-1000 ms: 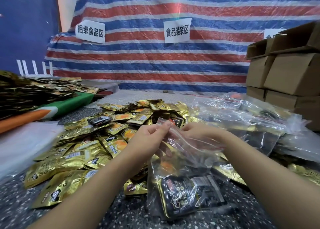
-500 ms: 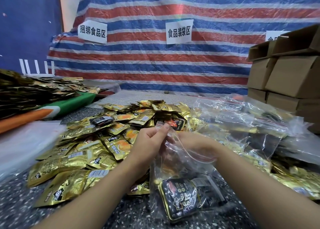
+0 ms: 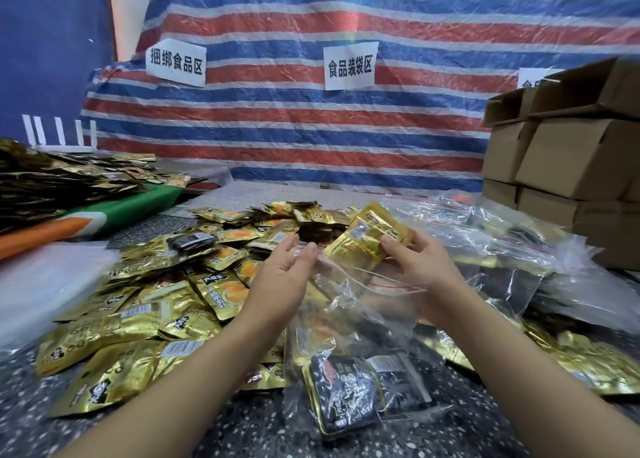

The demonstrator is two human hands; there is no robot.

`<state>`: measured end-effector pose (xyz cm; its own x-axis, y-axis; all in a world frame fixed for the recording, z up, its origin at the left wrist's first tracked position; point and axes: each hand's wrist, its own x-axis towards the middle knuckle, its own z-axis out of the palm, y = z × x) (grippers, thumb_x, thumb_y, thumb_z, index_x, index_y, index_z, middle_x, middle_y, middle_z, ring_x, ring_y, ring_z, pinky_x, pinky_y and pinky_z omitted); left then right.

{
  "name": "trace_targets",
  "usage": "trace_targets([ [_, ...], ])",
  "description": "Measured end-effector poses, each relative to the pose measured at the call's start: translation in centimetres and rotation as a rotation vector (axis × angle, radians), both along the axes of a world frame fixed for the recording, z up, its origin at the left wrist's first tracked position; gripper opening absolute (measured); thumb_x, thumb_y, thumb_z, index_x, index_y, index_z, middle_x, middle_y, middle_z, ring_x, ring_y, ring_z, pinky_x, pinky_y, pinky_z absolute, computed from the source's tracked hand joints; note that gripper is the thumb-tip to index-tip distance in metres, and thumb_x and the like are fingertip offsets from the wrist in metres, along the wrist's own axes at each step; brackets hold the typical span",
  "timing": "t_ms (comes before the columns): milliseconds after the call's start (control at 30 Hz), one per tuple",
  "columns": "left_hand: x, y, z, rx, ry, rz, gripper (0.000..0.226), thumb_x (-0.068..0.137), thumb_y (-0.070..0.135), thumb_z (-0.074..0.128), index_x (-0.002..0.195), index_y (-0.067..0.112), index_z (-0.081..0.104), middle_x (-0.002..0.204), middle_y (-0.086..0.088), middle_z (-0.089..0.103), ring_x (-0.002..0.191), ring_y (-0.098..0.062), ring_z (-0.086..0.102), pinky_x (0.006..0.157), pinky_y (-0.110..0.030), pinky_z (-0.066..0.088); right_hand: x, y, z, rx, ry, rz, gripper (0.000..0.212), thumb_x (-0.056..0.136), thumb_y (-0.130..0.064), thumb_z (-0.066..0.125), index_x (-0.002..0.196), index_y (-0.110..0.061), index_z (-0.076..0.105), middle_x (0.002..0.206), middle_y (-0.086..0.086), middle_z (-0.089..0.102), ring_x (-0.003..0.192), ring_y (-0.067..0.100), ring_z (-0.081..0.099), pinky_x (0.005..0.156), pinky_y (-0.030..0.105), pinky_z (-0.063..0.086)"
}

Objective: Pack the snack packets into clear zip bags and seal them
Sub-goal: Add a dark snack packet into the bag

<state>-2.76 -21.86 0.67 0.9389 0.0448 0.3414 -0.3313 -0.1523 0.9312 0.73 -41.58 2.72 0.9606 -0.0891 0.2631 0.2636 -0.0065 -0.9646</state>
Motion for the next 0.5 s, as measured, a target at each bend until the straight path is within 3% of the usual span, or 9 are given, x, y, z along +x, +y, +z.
trace_targets([
  [100, -0.1, -0.1, 0.0, -0.088, 0.110, -0.083, 0.043, 0.098, 0.047, 0.048, 0.071, 0.029, 0.076, 0.104, 0.007, 0.074, 0.101, -0.020, 0.068, 0.082, -0.037, 0.056, -0.2, -0.1, 0.1, 0.089, -0.031, -0.028, 0.008, 0.093, -0.013, 0.064, 0.100, -0.017, 0.066, 0.093, 0.006, 0.077, 0.089, 0.026, 0.074, 0.078, 0.039, 0.059],
  [200, -0.4, 0.0, 0.4, -0.139, 0.230, -0.215, 0.047, 0.098, 0.044, 0.049, 0.066, 0.021, 0.074, 0.082, -0.007, 0.076, 0.065, -0.020, 0.071, 0.061, -0.034, 0.060, -0.6, 0.0, -0.2, 0.090, -0.028, -0.008, 0.008, 0.095, -0.017, 0.062, 0.101, -0.019, 0.066, 0.099, 0.007, 0.076, 0.094, 0.028, 0.073, 0.084, 0.044, 0.059],
  [300, -0.7, -0.1, 0.6, -0.170, 0.225, -0.266, 0.049, 0.099, 0.039, 0.048, 0.062, 0.020, 0.075, 0.074, -0.007, 0.074, 0.057, -0.015, 0.068, 0.052, -0.024, 0.055, -0.9, 0.4, -0.2, 0.091, -0.016, 0.014, 0.013, 0.095, -0.019, 0.062, 0.105, -0.014, 0.068, 0.108, 0.011, 0.074, 0.102, 0.032, 0.070, 0.094, 0.053, 0.053],
  [500, -0.4, -0.4, 0.1, -0.211, 0.196, -0.223, 0.044, 0.096, 0.035, 0.052, 0.063, 0.013, 0.073, 0.080, -0.012, 0.074, 0.062, -0.017, 0.068, 0.058, -0.023, 0.055, -1.2, 0.7, -0.4, 0.166, -0.002, 0.103, 0.020, 0.083, -0.006, 0.071, 0.103, -0.008, 0.065, 0.096, 0.010, 0.077, 0.091, 0.027, 0.074, 0.077, 0.036, 0.061],
])
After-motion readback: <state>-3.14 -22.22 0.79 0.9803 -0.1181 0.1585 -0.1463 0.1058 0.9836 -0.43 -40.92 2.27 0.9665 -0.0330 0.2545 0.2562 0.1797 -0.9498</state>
